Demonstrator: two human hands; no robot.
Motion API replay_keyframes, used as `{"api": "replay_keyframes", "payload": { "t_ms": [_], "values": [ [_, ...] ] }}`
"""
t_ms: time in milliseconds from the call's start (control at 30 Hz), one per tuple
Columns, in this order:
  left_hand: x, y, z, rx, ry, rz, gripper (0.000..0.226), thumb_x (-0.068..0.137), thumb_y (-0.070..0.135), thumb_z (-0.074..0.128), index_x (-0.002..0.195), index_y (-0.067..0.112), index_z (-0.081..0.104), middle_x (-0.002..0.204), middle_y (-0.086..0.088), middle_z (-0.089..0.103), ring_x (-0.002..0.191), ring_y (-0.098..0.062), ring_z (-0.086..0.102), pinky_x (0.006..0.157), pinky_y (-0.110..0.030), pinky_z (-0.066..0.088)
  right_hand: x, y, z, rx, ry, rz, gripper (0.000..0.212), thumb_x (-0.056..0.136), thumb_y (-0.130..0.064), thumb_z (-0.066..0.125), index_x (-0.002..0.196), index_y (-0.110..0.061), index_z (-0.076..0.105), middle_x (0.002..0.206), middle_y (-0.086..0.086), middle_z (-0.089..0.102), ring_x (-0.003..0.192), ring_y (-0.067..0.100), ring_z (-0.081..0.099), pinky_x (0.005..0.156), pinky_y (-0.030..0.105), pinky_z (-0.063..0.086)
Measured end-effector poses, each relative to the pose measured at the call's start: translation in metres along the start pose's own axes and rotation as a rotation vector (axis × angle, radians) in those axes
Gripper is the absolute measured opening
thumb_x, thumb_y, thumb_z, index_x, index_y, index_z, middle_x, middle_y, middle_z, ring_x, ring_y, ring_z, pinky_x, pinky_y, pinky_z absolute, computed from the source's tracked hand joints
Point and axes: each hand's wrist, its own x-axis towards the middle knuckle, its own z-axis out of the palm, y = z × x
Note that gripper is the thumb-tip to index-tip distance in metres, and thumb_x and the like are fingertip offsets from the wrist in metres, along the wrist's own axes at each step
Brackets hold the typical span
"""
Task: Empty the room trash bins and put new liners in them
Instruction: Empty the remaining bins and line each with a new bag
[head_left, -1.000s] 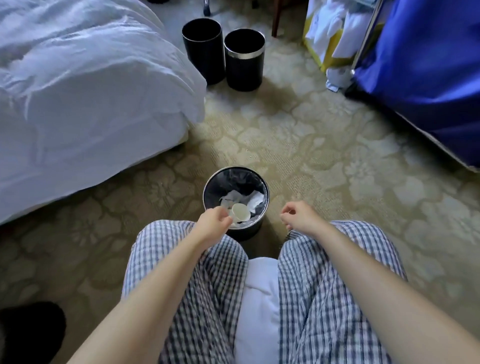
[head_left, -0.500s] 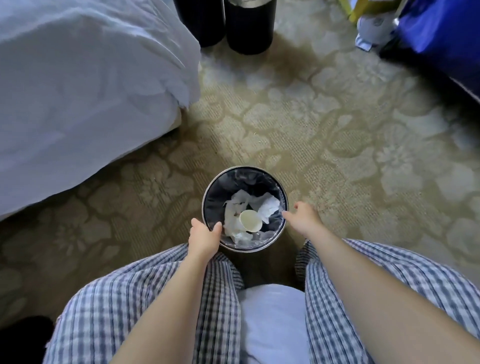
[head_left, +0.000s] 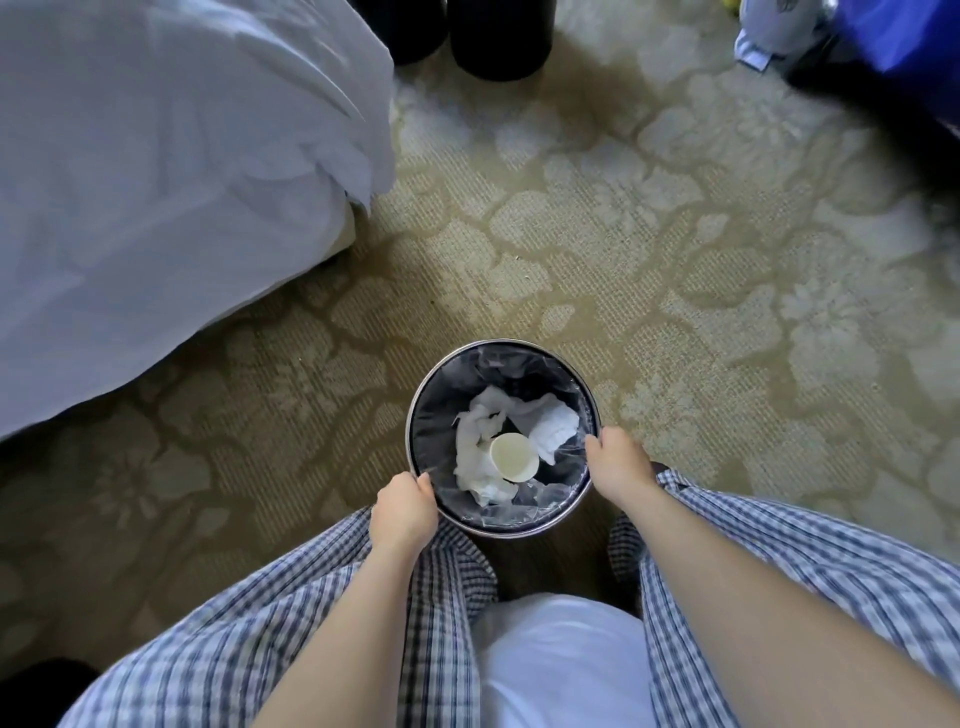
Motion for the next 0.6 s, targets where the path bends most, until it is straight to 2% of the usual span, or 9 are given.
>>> {"api": "replay_keyframes", "payload": {
  "t_ms": [167,333,500,600],
  "values": [
    [-0.015,-0.002,-0.013,0.068,0.033,0.05,0.036,0.102,0.031,0.03,0.088,0.007,0.053,0.103,-0.015,0.063,0.097,-0.034,0.057,0.072,-0.031,0.035,-0.016,0.0,-0.009,-0.013,0.03,-0.046,0.036,0.102,-0.02,0.036,0.067,-0.013,0.037,0.07,0.003,0.043,0.077,0.026,0.048,0.065,0.031,0.035],
    [-0.045,0.001,-0.038,0.12,0.085,0.092,0.035,0.102,0.031,0.029,0.087,0.008,0.051,0.096,-0.012,0.06,0.095,-0.034,0.057,0.071,-0.031,0.036,-0.048,-0.008,-0.035,-0.033,0.066,-0.096,0.039,0.101,-0.02,0.036,0.062,-0.013,0.034,0.065,0.004,0.04,0.068,0.025,0.043,0.059,0.032,0.031],
    [-0.077,0.0,-0.068,0.151,0.154,0.138,0.036,0.101,0.034,0.031,0.089,0.01,0.055,0.104,-0.014,0.063,0.098,-0.035,0.058,0.072,-0.032,0.037,-0.086,-0.017,-0.062,-0.05,0.109,-0.171,0.04,0.099,-0.017,0.037,0.059,-0.011,0.032,0.06,0.004,0.037,0.053,0.017,0.034,0.048,0.03,0.023],
    [-0.097,-0.001,-0.086,0.156,0.212,0.176,0.038,0.1,0.036,0.033,0.091,0.01,0.059,0.096,-0.011,0.062,0.096,-0.033,0.059,0.071,-0.03,0.037,-0.11,-0.021,-0.078,-0.062,0.151,-0.235,0.041,0.097,-0.015,0.038,0.057,-0.01,0.031,0.058,0.005,0.035,0.051,0.017,0.032,0.046,0.029,0.021]
  ]
}}
